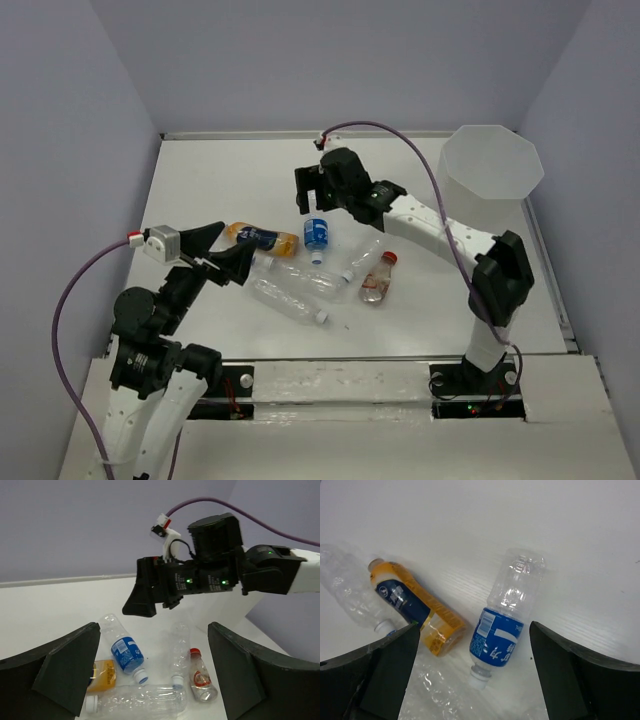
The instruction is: Put the plastic bottles in the bin
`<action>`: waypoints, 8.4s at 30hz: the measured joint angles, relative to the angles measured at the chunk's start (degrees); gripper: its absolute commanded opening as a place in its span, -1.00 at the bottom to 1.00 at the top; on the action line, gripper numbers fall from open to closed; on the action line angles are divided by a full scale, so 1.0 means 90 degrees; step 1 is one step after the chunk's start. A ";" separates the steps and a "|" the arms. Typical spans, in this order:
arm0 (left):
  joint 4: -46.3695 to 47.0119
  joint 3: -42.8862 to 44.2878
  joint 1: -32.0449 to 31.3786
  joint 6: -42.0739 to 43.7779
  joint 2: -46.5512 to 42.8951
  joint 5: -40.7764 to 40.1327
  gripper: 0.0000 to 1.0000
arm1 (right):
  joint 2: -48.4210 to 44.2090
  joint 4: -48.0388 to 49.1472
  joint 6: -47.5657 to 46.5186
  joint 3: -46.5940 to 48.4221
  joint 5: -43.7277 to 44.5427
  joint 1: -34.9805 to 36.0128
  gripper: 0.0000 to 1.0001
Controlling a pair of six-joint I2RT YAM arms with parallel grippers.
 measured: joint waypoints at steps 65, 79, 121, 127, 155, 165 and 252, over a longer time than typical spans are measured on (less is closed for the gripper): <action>-0.0272 0.0041 -0.0602 -0.0015 -0.0126 -0.0835 0.98 | -0.2997 0.4063 -0.4065 -0.0063 0.3859 -0.3024 -0.21; -0.0342 0.0041 -0.0682 -0.0053 -0.0119 -0.1236 0.98 | -0.2407 0.3849 -0.3784 -0.1829 0.3813 -0.3585 0.93; -0.0437 0.0041 -0.0527 -0.0131 0.0415 -0.1163 0.98 | -0.0988 0.0566 0.2844 -0.3672 0.2936 -0.0872 0.97; -0.0437 0.0041 -0.0527 -0.0131 0.0415 -0.1161 0.98 | -0.0255 0.0697 0.2939 -0.3179 0.2664 -0.0923 0.89; -0.0437 0.0041 -0.0527 -0.0129 0.0585 -0.1168 0.98 | 0.0036 0.1280 0.1853 -0.2052 0.2749 -0.1209 0.08; -0.0437 0.0041 -0.0454 -0.0129 0.0585 -0.1171 0.98 | -0.2110 0.2205 -0.0962 -0.0512 0.2985 -0.1214 0.05; -0.0427 0.0041 -0.0160 -0.0160 0.0959 -0.0646 0.98 | -0.1581 -0.0427 0.4612 -0.5343 0.3351 0.1163 0.25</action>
